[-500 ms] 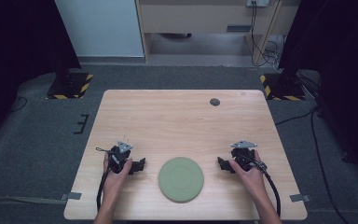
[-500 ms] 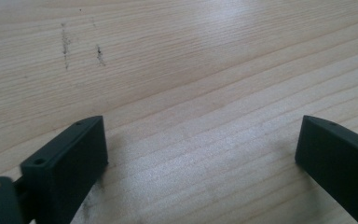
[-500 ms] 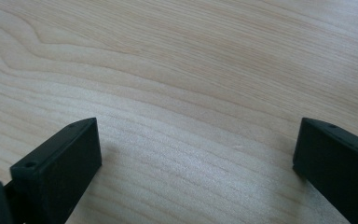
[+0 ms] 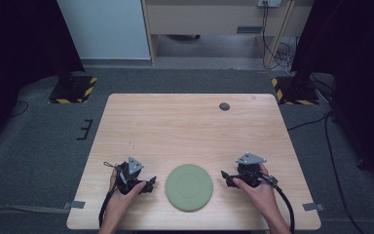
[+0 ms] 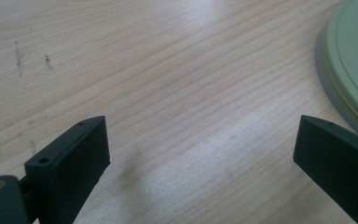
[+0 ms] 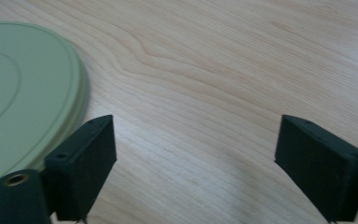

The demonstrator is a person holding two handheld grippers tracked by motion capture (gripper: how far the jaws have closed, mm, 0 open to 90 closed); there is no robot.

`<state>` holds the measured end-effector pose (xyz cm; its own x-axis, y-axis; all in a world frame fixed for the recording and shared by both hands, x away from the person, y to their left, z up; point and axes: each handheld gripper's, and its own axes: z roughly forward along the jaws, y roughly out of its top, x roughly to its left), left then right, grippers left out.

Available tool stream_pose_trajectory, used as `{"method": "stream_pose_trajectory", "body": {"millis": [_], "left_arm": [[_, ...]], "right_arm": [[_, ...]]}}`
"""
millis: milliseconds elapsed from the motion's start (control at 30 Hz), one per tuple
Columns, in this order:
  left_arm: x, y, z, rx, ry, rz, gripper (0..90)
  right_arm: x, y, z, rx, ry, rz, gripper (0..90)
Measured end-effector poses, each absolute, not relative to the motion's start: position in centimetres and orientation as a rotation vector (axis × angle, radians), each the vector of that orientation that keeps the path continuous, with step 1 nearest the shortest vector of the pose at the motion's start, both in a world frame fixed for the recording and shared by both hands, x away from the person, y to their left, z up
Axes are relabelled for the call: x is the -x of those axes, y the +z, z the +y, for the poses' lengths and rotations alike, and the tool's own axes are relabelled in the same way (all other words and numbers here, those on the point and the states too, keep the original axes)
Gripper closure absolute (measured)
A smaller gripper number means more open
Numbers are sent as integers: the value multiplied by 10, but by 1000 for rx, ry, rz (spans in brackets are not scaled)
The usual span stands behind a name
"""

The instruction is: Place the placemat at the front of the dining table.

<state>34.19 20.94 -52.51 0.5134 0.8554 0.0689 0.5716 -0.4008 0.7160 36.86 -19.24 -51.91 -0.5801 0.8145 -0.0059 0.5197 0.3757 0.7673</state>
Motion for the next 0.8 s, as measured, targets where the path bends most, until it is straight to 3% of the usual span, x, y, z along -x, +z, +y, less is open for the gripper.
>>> {"method": "stream_pose_trajectory", "body": {"millis": [233,800], "left_arm": [[-332,-525,210,-2125,546,1132,27],[-310,-519,188,-2148,511,1011,20]], "right_arm": [[-361,-515,-183,-1076,1053,2294,225],[-336,-517,-164,-896,1047,2426,181]]}}
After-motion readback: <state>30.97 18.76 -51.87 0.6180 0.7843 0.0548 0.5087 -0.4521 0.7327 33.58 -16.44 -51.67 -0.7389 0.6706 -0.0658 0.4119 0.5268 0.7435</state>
